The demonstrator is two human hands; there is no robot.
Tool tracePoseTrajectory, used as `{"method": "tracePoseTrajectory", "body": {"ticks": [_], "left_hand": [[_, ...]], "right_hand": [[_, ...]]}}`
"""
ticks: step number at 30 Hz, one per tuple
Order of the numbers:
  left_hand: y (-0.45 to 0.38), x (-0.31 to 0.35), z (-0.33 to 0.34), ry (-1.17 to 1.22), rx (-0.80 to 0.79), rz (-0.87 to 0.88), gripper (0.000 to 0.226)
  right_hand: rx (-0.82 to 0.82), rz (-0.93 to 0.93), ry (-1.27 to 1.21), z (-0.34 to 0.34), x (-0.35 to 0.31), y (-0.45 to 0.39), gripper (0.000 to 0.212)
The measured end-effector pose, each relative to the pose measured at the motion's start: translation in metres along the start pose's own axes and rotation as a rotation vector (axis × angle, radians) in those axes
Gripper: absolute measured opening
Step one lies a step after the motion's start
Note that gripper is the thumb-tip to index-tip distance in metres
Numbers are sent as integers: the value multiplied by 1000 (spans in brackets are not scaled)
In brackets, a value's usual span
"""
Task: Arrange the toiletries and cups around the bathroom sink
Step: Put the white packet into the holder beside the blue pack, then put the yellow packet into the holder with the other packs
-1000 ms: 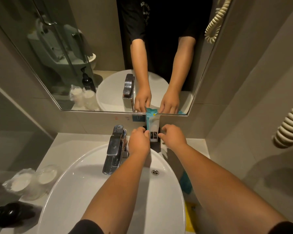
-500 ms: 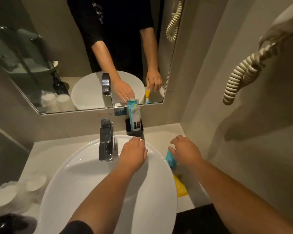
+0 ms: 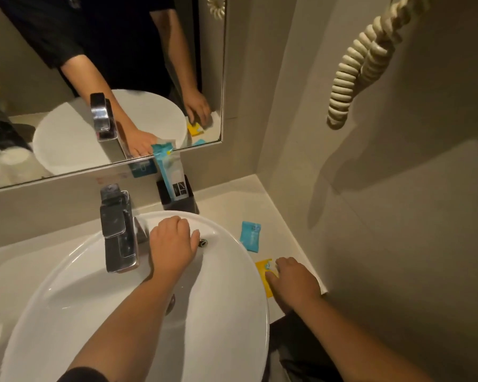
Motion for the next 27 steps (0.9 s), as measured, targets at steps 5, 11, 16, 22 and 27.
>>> {"method": "tracePoseTrajectory", "body": {"ticks": [5, 11, 16, 22, 27], "left_hand": [[-7, -1, 14, -60, 51, -47, 29], [-6, -3, 19, -89, 21, -44, 37], [-7, -3, 18, -76, 30, -25, 37], [-7, -4, 21, -89, 19, -34, 40], [-6, -5, 21, -75, 14, -41, 46]], "right_hand": [[-37, 42, -8, 18, -5, -8, 53], [-168, 89, -298, 14, 2, -21, 42], [-239, 91, -503, 2, 7, -31, 16], [-137, 92, -879, -30, -15, -51, 25], [-101, 158, -1017, -32, -39, -78, 25]]}}
Point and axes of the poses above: each hand's wrist, its own y-axis away from the middle knuckle, its own z-axis out of the palm, x = y × z, the point moved 3 cm from there along -y, towards the middle knuckle, and after that the axes turned 9 degrees about -x, right-handed, at the moved point
